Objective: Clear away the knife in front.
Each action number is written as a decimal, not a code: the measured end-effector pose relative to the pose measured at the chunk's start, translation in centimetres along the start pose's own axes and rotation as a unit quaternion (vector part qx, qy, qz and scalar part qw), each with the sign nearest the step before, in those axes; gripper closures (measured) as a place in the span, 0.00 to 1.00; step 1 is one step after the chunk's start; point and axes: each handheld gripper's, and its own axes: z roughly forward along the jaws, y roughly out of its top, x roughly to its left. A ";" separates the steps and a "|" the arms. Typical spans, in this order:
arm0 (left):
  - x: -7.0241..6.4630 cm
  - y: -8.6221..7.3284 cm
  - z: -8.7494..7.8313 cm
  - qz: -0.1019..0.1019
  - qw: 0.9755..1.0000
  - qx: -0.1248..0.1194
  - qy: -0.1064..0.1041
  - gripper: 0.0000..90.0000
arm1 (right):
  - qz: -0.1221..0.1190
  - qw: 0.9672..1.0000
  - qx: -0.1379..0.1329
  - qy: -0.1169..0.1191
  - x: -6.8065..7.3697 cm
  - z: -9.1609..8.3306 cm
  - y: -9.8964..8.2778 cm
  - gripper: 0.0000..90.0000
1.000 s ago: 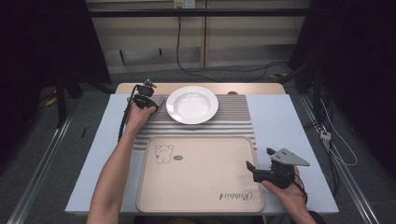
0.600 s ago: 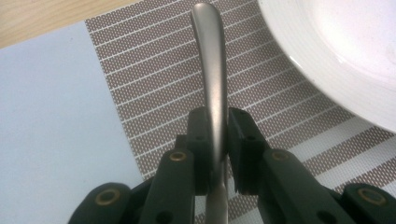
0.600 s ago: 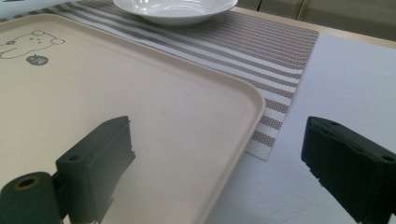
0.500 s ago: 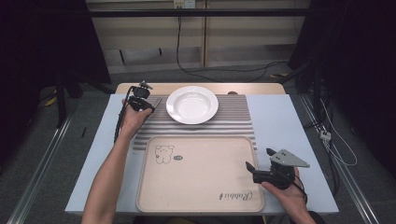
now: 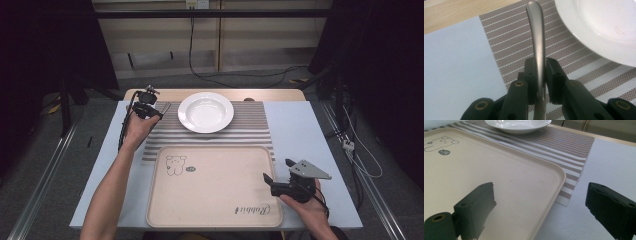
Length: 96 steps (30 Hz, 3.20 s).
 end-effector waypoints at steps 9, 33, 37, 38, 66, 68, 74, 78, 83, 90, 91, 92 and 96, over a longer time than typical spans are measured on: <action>-0.3 -0.5 -0.7 0.006 1.000 -0.003 -0.001 0.89 | 0.000 1.000 0.001 0.001 0.0 0.1 0.0 0.10; -2.7 -1.4 -3.8 0.032 0.999 -0.037 -0.022 0.89 | 0.001 1.000 0.001 0.000 0.0 0.1 0.0 0.10; -3.0 -1.7 -4.1 0.038 0.998 -0.040 -0.029 0.89 | 0.000 1.000 0.002 -0.001 0.0 0.1 0.0 0.10; -3.1 -1.8 -4.2 0.039 0.998 -0.039 -0.033 0.89 | 0.000 1.000 0.002 -0.001 0.0 0.1 0.0 0.10; -8.1 -3.8 -6.0 0.088 0.993 -0.048 -0.061 0.89 | -0.002 1.000 0.002 -0.002 0.0 0.2 0.0 0.10; -8.5 -3.8 -5.9 0.093 0.992 -0.050 -0.065 0.89 | -0.002 1.000 0.002 -0.003 0.0 0.2 0.0 0.10; -9.9 -4.2 -6.0 0.109 0.989 -0.054 -0.086 0.89 | -0.002 1.000 0.002 -0.003 0.0 0.2 0.1 0.10; -10.8 -4.4 -6.1 0.115 0.988 -0.051 -0.087 0.89 | -0.002 1.000 0.002 -0.002 0.0 0.2 0.0 0.10; -11.9 -4.8 -6.9 0.134 0.986 -0.048 -0.089 0.89 | -0.004 1.000 0.003 -0.005 0.0 0.2 0.1 0.10; -12.9 -5.1 -7.2 0.129 0.986 -0.042 -0.093 0.89 | -0.004 1.000 0.001 -0.003 0.1 0.2 0.1 0.10; -13.0 -5.2 -7.2 0.127 0.987 -0.039 -0.092 0.89 | -0.004 1.000 0.001 -0.003 0.0 0.1 0.0 0.10; -13.1 -5.4 -7.1 0.125 0.987 -0.033 -0.094 0.89 | -0.004 1.000 0.001 -0.003 0.0 0.1 0.0 0.10; -13.4 -6.0 -6.9 0.120 0.988 -0.029 -0.090 0.89 | -0.004 1.000 0.003 -0.002 0.1 0.2 0.0 0.10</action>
